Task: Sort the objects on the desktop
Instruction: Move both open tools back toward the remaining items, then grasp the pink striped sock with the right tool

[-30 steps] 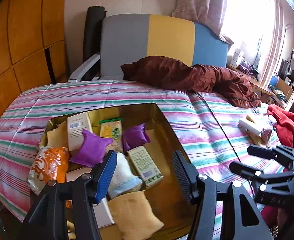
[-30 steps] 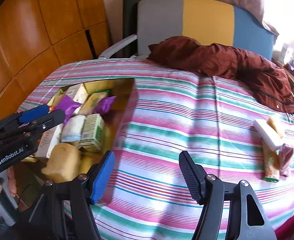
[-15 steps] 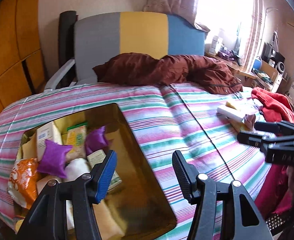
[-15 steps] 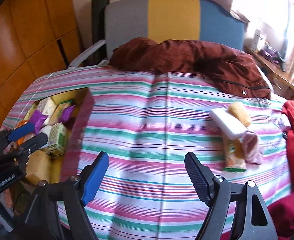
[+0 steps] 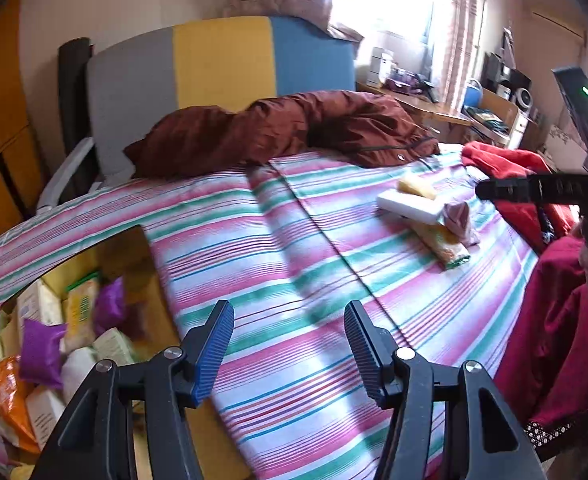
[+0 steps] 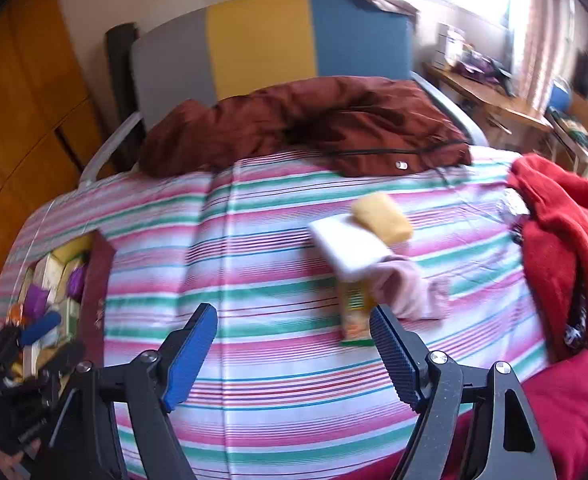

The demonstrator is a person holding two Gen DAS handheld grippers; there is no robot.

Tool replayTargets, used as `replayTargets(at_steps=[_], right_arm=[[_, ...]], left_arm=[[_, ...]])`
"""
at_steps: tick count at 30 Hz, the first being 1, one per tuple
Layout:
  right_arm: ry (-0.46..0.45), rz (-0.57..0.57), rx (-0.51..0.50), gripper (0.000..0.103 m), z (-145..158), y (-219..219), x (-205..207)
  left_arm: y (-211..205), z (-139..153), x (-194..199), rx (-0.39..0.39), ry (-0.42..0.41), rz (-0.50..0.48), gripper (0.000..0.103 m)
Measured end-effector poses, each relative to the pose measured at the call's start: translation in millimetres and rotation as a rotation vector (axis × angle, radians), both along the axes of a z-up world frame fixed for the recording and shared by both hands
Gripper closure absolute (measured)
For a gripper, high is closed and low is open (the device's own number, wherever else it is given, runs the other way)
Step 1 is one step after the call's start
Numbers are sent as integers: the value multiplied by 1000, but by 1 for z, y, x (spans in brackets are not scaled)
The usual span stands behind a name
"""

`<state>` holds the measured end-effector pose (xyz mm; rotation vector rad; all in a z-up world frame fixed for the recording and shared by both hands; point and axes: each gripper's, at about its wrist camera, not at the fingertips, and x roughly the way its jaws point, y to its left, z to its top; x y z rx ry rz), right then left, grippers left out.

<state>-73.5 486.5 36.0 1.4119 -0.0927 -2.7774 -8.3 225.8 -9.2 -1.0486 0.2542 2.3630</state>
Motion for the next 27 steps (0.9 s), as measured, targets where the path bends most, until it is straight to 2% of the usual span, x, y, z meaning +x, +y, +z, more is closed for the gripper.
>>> replayTargets(at_steps=[6,8,12,14,20,24,27], right_arm=[[-12,-149,-75,24,1,62,-13],[-29,-203,-105,24,-5,84,-20],[-73,-265,-102,29,-23,109,-33],[-108,-271,-118,32,-35,116,-41],[-178,-244,-168,32,-58,118,-61],[-205,-222,-149,33,-68,114,-74],[-237,-210,-130,37,-78,112,-81]], left_arm=[[21,-9,1,-14,-28,-44,45],[25,-13,1,-18,-41,-52,45],[35,-20,0,-37,-61,-69,45],[40,-24,0,-44,-76,-79,45],[55,-35,-2,-62,-111,-111,45],[67,-40,-1,-72,-127,-134,45],[75,-42,-4,-71,-143,-145,45]])
